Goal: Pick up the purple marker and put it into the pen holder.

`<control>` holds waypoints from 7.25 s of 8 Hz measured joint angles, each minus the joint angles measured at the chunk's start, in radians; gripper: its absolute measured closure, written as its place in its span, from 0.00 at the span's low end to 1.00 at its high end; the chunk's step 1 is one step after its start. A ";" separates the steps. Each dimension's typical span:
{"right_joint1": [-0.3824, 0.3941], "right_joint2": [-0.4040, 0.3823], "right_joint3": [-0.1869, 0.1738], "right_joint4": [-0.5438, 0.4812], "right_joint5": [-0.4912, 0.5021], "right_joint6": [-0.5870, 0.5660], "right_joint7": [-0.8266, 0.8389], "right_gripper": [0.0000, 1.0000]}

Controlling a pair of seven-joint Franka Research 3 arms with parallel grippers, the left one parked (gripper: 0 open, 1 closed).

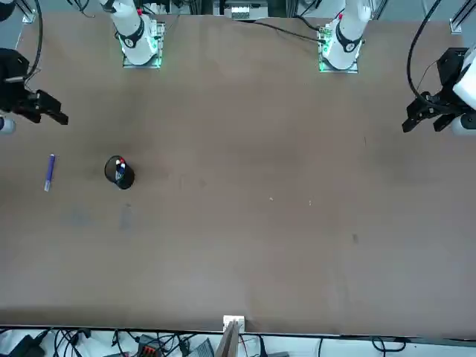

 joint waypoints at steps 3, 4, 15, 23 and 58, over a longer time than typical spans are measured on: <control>-0.065 0.068 -0.005 -0.005 -0.054 -0.191 0.003 0.00; -0.103 0.105 -0.008 -0.013 -0.085 -0.192 0.000 0.00; -0.431 0.600 -0.006 -0.150 -0.044 0.915 -0.372 0.00; -0.466 0.618 -0.006 -0.190 -0.044 1.000 -0.372 0.01; 0.394 0.561 0.020 0.019 -0.889 -0.191 2.342 0.85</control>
